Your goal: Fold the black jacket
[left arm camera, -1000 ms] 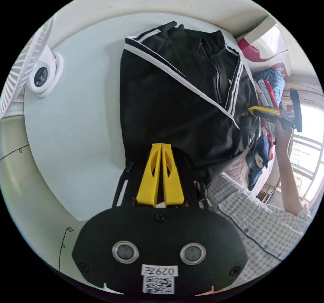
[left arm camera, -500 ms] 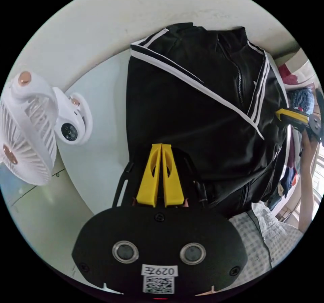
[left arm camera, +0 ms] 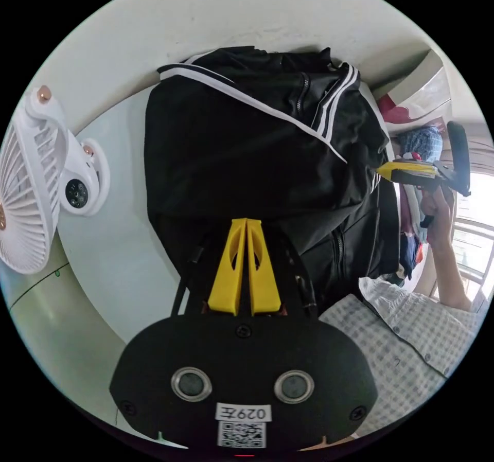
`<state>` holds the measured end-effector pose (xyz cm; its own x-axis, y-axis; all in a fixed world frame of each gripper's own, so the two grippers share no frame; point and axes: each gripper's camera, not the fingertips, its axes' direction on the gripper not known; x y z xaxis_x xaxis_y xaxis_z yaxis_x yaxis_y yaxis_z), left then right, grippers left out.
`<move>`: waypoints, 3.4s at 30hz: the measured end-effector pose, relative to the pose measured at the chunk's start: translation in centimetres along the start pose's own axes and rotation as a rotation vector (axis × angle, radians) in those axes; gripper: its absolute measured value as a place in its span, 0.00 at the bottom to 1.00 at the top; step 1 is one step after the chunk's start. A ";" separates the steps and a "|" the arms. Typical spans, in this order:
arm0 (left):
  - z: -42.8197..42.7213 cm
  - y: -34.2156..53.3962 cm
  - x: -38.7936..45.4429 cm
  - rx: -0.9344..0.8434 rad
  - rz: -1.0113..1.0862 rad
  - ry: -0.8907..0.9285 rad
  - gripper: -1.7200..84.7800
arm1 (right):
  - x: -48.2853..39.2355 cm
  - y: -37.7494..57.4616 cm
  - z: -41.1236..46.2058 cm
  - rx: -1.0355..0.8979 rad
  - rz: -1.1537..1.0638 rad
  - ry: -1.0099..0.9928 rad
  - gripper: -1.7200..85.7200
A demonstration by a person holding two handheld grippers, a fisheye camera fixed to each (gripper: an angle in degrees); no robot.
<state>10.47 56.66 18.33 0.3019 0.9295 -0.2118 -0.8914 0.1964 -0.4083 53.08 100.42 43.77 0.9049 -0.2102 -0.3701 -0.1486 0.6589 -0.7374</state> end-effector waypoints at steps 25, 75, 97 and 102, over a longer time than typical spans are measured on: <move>4.5 5.1 -2.4 -0.049 0.046 0.484 0.01 | 5.5 -4.0 3.5 -0.092 0.155 0.186 0.01; 13.8 51.3 -29.7 0.348 -0.378 0.740 0.22 | 25.8 56.5 -5.2 0.196 0.459 -0.231 0.16; 14.9 52.0 -28.2 0.239 -0.170 0.885 0.01 | 29.5 67.9 -7.3 0.380 0.389 -0.428 0.02; 13.0 56.0 -26.0 0.173 -0.182 0.861 0.01 | 26.2 70.4 -8.6 0.365 0.393 -0.460 0.02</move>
<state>-51.70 47.59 12.55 0.5306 0.3371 -0.7777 -0.8224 0.4267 -0.3762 62.86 135.11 -22.71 0.9005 0.3661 -0.2345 -0.4281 0.8405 -0.3319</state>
